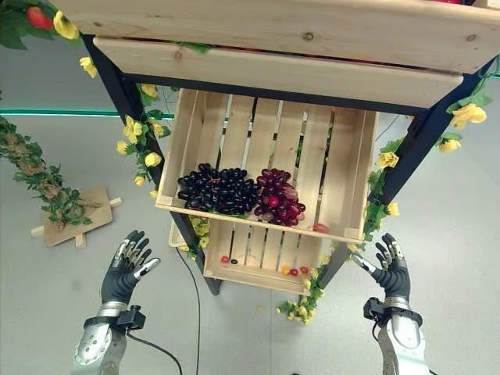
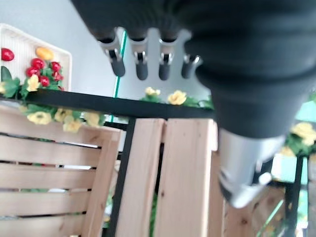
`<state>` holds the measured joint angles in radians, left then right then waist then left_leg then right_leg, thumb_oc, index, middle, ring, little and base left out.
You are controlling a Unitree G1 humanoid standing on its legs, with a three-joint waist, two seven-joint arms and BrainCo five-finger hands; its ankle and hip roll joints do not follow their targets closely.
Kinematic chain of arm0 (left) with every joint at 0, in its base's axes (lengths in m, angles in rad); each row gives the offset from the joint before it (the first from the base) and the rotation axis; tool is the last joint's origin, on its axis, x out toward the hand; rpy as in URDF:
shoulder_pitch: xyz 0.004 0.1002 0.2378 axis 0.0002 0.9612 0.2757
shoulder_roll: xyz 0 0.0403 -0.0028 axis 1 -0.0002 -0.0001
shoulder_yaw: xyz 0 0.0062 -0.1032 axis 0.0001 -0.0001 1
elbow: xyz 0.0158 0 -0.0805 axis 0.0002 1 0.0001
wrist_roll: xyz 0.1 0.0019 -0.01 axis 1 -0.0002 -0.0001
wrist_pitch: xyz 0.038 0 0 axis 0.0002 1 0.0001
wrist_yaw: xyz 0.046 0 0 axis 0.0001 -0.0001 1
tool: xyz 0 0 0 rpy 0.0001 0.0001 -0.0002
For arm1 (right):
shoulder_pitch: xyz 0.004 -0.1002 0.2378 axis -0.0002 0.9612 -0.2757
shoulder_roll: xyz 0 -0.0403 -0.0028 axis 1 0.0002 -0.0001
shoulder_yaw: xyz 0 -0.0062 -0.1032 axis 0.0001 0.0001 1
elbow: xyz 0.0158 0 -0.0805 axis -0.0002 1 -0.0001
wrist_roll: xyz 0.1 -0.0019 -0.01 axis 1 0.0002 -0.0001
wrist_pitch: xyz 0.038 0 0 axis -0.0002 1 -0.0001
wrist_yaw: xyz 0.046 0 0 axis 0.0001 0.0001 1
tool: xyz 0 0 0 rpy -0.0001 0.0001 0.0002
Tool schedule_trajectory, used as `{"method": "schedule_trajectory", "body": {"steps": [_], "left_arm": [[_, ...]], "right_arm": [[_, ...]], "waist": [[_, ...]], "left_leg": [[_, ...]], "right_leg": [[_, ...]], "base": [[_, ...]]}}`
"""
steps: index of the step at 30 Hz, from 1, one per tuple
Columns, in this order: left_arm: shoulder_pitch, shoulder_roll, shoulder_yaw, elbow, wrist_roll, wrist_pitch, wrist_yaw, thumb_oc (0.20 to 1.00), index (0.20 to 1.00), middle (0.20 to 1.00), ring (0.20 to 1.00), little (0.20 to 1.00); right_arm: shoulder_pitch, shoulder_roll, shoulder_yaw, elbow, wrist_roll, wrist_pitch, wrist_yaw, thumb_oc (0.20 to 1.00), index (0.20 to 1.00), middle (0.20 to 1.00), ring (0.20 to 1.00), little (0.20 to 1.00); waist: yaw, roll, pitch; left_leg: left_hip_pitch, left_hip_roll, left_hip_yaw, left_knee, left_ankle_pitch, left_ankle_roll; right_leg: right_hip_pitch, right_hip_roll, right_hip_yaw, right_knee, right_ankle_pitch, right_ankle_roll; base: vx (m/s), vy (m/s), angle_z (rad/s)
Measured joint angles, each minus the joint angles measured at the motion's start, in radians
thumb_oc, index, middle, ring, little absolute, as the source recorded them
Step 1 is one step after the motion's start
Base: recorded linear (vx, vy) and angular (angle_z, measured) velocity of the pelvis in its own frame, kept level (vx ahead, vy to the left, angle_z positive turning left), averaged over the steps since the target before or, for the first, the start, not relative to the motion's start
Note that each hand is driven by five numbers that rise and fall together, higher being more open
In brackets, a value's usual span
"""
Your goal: Pick up the fruits from the basket on one side to the basket on the other side
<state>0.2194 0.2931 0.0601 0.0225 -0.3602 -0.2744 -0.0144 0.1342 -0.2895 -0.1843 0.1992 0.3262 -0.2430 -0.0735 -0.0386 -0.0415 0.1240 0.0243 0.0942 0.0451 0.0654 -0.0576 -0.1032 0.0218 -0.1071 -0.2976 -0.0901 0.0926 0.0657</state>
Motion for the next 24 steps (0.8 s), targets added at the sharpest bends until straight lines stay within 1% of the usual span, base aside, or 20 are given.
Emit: {"method": "schedule_trajectory", "body": {"steps": [2,3,4,5,6,7,8,9,10,11,12,14,15,16,17,19,21,22,23,24], "left_arm": [[-0.016,0.018,0.000,0.001,0.005,-0.002,0.010,1.000,1.000,1.000,1.000,1.000],[-0.030,0.021,-0.001,0.002,0.022,-0.008,0.023,1.000,1.000,1.000,1.000,1.000],[-0.040,0.024,-0.001,0.003,0.026,-0.012,0.030,1.000,1.000,1.000,1.000,1.000],[-0.059,0.019,-0.002,0.006,0.034,-0.030,0.057,1.000,1.000,1.000,1.000,1.000],[-0.064,0.023,0.001,0.006,0.034,-0.037,0.067,1.000,1.000,1.000,1.000,1.000],[-0.075,0.042,0.005,0.005,0.038,-0.040,0.083,1.000,1.000,1.000,1.000,1.000],[-0.093,0.053,0.005,0.010,0.045,-0.040,0.087,1.000,1.000,1.000,1.000,1.000],[-0.110,0.046,0.006,0.023,0.054,-0.039,0.097,1.000,1.000,1.000,1.000,1.000],[-0.112,0.038,0.007,0.026,0.056,-0.039,0.097,1.000,1.000,1.000,1.000,1.000],[-0.116,0.040,0.006,0.020,0.065,-0.047,0.095,1.000,1.000,1.000,1.000,1.000],[-0.116,0.038,0.006,0.020,0.068,-0.046,0.094,1.000,1.000,1.000,1.000,1.000],[-0.109,0.040,0.005,0.015,0.072,-0.048,0.095,1.000,1.000,1.000,1.000,1.000],[-0.108,0.043,0.009,0.014,0.071,-0.051,0.095,1.000,1.000,1.000,1.000,1.000],[-0.106,0.046,0.015,0.012,0.071,-0.053,0.096,1.000,1.000,1.000,1.000,1.000],[-0.102,0.054,0.013,0.011,0.072,-0.057,0.098,1.000,1.000,1.000,1.000,1.000],[-0.101,0.050,0.007,0.012,0.072,-0.058,0.102,1.000,1.000,1.000,1.000,1.000],[-0.089,0.048,0.007,0.012,0.072,-0.063,0.116,1.000,1.000,1.000,1.000,1.000],[-0.085,0.029,0.001,0.017,0.072,-0.060,0.121,1.000,1.000,1.000,1.000,1.000],[-0.077,0.018,-0.010,0.027,0.072,-0.068,0.121,1.000,1.000,1.000,1.000,1.000],[-0.073,0.004,-0.011,0.023,0.072,-0.069,0.124,1.000,1.000,1.000,1.000,1.000]], "right_arm": [[-0.002,-0.002,0.000,-0.002,0.000,-0.005,0.000,1.000,1.000,1.000,1.000,1.000],[0.000,-0.004,-0.001,-0.002,0.000,-0.013,0.001,1.000,1.000,1.000,1.000,1.000],[0.004,-0.002,-0.001,-0.002,0.000,-0.015,0.001,1.000,1.000,1.000,1.000,1.000],[0.000,0.005,-0.005,-0.013,0.000,-0.016,0.003,1.000,1.000,1.000,1.000,1.000],[-0.014,0.011,-0.002,-0.024,0.000,-0.015,0.004,1.000,1.000,1.000,1.000,1.000],[-0.057,0.024,0.010,-0.035,0.000,-0.016,0.006,1.000,1.000,1.000,1.000,1.000],[-0.057,0.029,0.012,-0.036,0.000,-0.016,0.006,1.000,1.000,1.000,1.000,1.000],[-0.032,0.029,0.019,-0.035,0.000,-0.013,0.005,1.000,1.000,1.000,1.000,1.000],[-0.017,0.028,0.023,-0.035,0.000,-0.012,0.006,1.000,1.000,1.000,1.000,1.000],[-0.006,0.026,0.029,-0.036,-0.001,-0.012,0.014,1.000,1.000,1.000,1.000,1.000],[-0.002,0.024,0.031,-0.036,-0.001,-0.011,0.016,1.000,1.000,1.000,1.000,1.000],[0.008,0.017,0.037,-0.042,-0.004,-0.010,0.030,1.000,1.000,1.000,1.000,1.000],[0.004,0.015,0.041,-0.046,-0.007,-0.010,0.032,1.000,1.000,1.000,1.000,1.000],[0.006,0.011,0.042,-0.061,-0.022,-0.010,0.034,1.000,1.000,1.000,1.000,1.000],[0.002,0.011,0.044,-0.072,-0.028,-0.010,0.035,1.000,1.000,1.000,1.000,1.000],[-0.024,-0.003,0.045,-0.078,-0.031,-0.010,0.035,1.000,1.000,1.000,1.000,1.000],[-0.059,-0.016,0.068,-0.084,-0.031,-0.009,0.034,1.000,1.000,1.000,1.000,1.000],[-0.058,-0.033,0.077,-0.080,-0.031,-0.007,0.036,1.000,1.000,1.000,1.000,1.000],[-0.045,-0.043,0.080,-0.072,-0.030,-0.007,0.033,1.000,1.000,1.000,1.000,1.000],[-0.034,-0.053,0.081,-0.070,-0.029,-0.005,0.032,1.000,1.000,1.000,1.000,1.000]], "waist": [[-0.001,-0.008,0.011],[-0.009,-0.001,0.015],[-0.018,-0.007,0.023],[-0.034,-0.016,0.032],[-0.032,-0.021,0.037],[-0.026,-0.024,0.047],[-0.050,-0.032,0.052],[-0.062,-0.023,0.061],[-0.052,-0.007,0.065],[-0.027,0.003,0.070],[-0.015,0.006,0.070],[0.018,0.009,0.060],[0.035,0.000,0.054],[0.065,-0.019,0.043],[0.077,-0.025,0.039],[0.084,-0.025,0.038],[0.107,-0.022,0.035],[0.097,-0.003,0.032],[0.097,0.011,0.024],[0.110,0.012,0.019]], "left_leg": [[-0.019,0.001,-0.012,0.039,-0.016,-0.001],[-0.018,0.005,-0.021,0.030,-0.032,-0.002],[-0.009,-0.006,-0.016,0.023,-0.028,0.002],[-0.020,-0.045,0.013,0.022,-0.029,0.028],[-0.026,-0.069,0.037,0.017,-0.029,0.048],[-0.047,-0.071,0.095,0.009,-0.025,0.068],[-0.060,-0.086,0.110,0.024,-0.024,0.079],[-0.081,-0.080,0.138,0.036,-0.020,0.096],[-0.082,-0.059,0.165,0.036,-0.020,0.096],[-0.085,-0.036,0.187,0.037,-0.008,0.095],[-0.087,-0.027,0.189,0.044,-0.005,0.098],[-0.089,-0.006,0.185,0.052,0.003,0.089],[-0.093,-0.005,0.184,0.057,0.008,0.081],[-0.114,-0.002,0.177,0.067,0.018,0.063],[-0.128,-0.002,0.166,0.071,0.029,0.053],[-0.177,0.006,0.130,0.099,0.052,0.058],[-0.217,0.045,0.113,0.127,0.068,0.039],[-0.252,0.067,0.083,0.159,0.078,0.047],[-0.277,0.079,0.048,0.170,0.111,0.054],[-0.281,0.101,0.034,0.164,0.147,0.016]], "right_leg": [[-0.009,-0.001,0.018,0.001,0.005,-0.001],[-0.021,-0.001,0.038,0.013,0.011,-0.002],[-0.036,-0.009,0.045,0.024,0.014,0.004],[-0.088,-0.022,0.108,0.038,0.044,0.017],[-0.117,-0.032,0.148,0.033,0.074,0.027],[-0.161,-0.055,0.191,0.004,0.131,0.074],[-0.164,-0.070,0.196,0.000,0.133,0.082],[-0.167,-0.078,0.201,0.065,0.063,0.095],[-0.195,-0.071,0.195,0.187,-0.019,0.080],[-0.188,-0.085,0.172,0.315,-0.103,0.098],[-0.173,-0.099,0.170,0.386,-0.143,0.110],[-0.060,-0.135,0.182,0.465,-0.202,0.152],[-0.033,-0.147,0.184,0.456,-0.225,0.176],[0.035,-0.157,0.191,0.398,-0.193,0.183],[0.067,-0.156,0.204,0.333,-0.206,0.188],[0.102,-0.133,0.210,0.222,-0.241,0.175],[0.113,-0.097,0.194,0.138,-0.289,0.113],[0.118,-0.060,0.197,0.116,-0.281,0.074],[0.102,-0.030,0.171,0.127,-0.278,0.068],[0.080,-0.014,0.162,0.136,-0.281,0.048]], "base": [[-0.12,0.228,-0.32],[-0.23,0.286,-0.37],[-0.39,0.353,-0.72],[-0.30,0.239,-0.90],[-0.30,0.196,-1.59],[-0.20,0.083,-1.30],[-0.33,0.129,-1.04],[-0.30,0.114,-0.44],[-0.32,0.078,-0.61],[-0.27,0.011,-0.52],[-0.19,-0.019,-0.35],[-0.18,-0.114,-0.12],[-0.22,-0.173,-0.21],[-0.18,-0.147,-0.17],[-0.32,-0.255,-0.09],[-0.33,-0.257,-0.02],[-0.30,-0.251,-0.21],[-0.41,-0.375,0.08],[-0.51,-0.482,0.10],[-0.32,-0.362,-0.13]]}}
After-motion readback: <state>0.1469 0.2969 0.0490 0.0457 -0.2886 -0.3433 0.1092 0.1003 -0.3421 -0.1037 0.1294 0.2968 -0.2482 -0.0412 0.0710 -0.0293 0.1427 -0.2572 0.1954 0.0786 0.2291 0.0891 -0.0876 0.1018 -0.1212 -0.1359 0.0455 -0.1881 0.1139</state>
